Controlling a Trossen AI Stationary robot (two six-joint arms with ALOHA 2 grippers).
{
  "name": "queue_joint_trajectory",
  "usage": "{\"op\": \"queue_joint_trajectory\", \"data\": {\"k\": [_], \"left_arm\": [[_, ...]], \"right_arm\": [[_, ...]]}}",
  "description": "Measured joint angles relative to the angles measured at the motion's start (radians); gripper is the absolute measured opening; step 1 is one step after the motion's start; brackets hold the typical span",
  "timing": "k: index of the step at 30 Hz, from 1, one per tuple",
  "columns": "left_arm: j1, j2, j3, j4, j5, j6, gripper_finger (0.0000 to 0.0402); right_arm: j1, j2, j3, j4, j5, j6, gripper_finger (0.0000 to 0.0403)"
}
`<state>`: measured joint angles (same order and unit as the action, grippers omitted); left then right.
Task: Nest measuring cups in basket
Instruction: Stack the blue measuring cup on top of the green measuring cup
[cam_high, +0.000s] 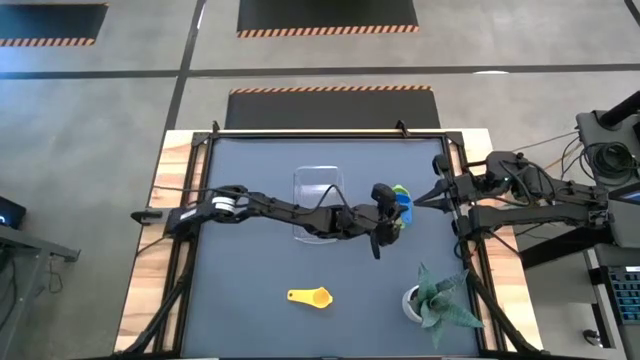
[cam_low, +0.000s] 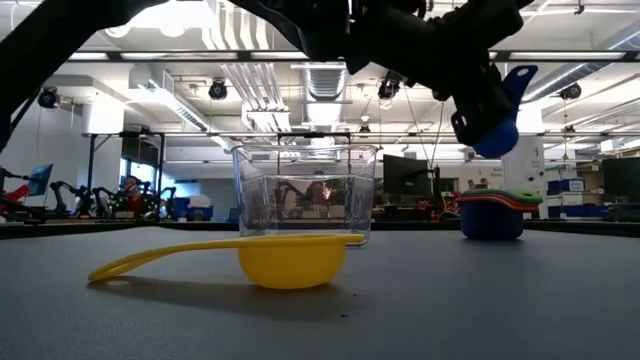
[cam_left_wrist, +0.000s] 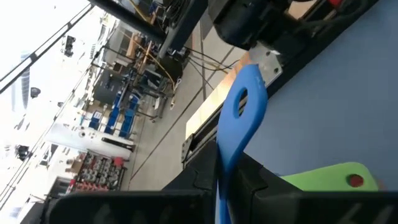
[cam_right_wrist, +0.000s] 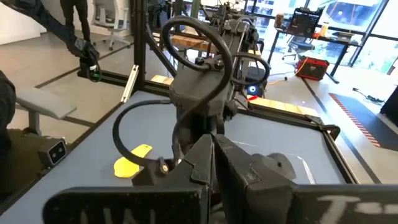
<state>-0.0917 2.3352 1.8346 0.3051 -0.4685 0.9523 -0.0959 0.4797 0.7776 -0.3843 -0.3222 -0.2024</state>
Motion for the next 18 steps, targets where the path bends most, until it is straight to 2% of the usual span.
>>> {"op": "queue_joint_trajectory", "data": {"k": [10,18], "left_arm": [[0.025,0.05,0.061,-0.003,0.007,-0.044,0.0],[0.049,0.052,0.057,-0.011,0.023,-0.086,0.0]], "right_arm": [[0.0,0.0,0.0,0.0,0.0,0.001,0.0009],[0.0,0.0,0.0,-0.001,0.0,0.001,0.0009]]}}
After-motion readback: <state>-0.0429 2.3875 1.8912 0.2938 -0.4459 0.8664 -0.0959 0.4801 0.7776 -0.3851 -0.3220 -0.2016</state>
